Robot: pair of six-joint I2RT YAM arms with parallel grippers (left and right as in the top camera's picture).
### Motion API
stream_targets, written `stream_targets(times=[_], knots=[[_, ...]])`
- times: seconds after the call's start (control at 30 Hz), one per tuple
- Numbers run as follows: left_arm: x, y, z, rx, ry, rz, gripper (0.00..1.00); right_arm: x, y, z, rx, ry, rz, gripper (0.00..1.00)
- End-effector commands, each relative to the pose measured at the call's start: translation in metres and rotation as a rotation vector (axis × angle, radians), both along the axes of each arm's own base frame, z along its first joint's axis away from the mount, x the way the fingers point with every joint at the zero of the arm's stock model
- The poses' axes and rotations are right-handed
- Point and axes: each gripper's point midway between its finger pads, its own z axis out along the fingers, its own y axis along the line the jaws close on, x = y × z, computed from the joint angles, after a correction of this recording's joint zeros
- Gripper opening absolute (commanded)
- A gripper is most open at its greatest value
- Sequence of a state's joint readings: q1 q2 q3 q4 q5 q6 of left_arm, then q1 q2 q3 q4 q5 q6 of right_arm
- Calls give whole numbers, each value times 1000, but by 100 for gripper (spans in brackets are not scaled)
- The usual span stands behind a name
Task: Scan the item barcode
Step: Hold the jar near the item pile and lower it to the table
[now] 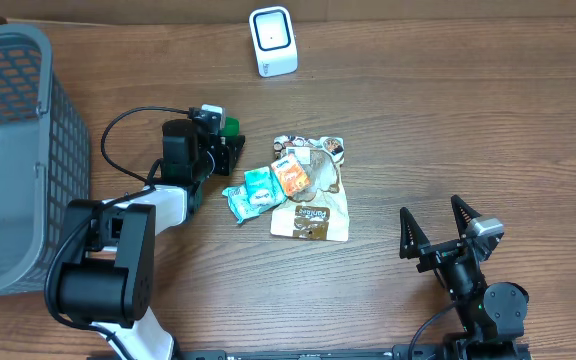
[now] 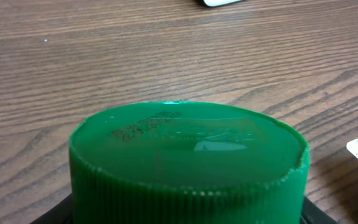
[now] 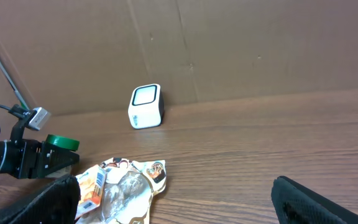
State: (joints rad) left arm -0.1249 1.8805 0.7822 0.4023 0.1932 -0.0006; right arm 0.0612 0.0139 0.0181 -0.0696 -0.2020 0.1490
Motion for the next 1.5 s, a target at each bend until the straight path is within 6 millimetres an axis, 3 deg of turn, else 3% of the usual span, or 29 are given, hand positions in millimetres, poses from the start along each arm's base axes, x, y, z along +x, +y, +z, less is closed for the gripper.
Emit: stream_targets(times=[0.0, 0.47, 0.93, 1.13, 1.47], knots=[[-81, 9, -97, 36, 358, 28, 35, 0, -1, -1, -3, -7, -6, 100], [-87, -8, -98, 33, 372, -3, 36, 0, -1, -1, -3, -7, -6, 100], [-88, -7, -99, 57, 372, -20, 39, 0, -1, -1, -3, -7, -6, 100], [-75, -1, -94, 90, 309, 5, 40, 0, -1, -1, -3, -7, -6, 100], [-29, 1, -70, 138, 62, 2, 42, 0, -1, -1, -3, -7, -6, 100]])
